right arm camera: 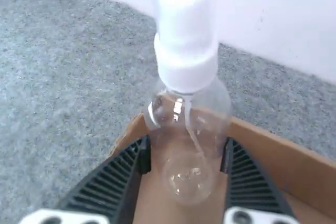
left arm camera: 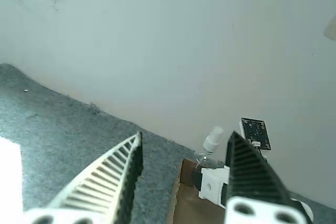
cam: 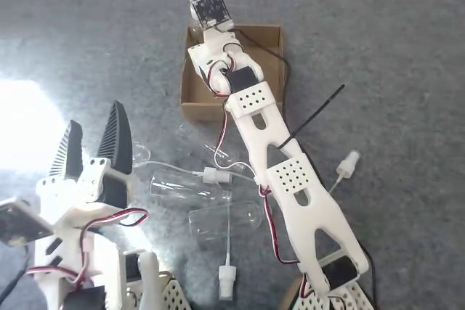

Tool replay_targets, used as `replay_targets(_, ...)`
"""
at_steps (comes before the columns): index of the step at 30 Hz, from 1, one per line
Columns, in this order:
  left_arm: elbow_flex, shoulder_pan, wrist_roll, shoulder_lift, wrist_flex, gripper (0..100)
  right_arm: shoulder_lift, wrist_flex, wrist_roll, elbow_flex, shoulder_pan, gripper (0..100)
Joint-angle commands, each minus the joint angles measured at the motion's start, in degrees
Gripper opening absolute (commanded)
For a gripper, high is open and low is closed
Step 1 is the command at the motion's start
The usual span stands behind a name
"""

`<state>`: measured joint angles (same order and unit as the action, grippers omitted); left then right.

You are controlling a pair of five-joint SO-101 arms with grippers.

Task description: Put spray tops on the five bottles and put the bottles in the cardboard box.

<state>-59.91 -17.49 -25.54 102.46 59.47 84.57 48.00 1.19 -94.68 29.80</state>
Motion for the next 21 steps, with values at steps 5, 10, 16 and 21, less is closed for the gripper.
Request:
replay_targets(5, 2.77, -0.18, -0.53, 0.26, -0.09, 24, -1.54, -1.36, 0.35, -1.49, 2.24, 17.9)
replay_targets(10, 2.77, -0.18, -0.53, 0.26, -0.09, 24, -1.36, -2.24, -0.26, -1.41, 2.86, 17.8)
replay_targets(16, 2.77, -0.18, -0.44, 0.26, -0.09, 24, -1.27, -2.77, -5.19, -1.32, 1.54, 18.1)
replay_targets(21, 2.77, -0.09, -0.44, 0.26, -0.09, 24, -1.27, -2.24, -5.19, -1.32, 1.45, 19.5)
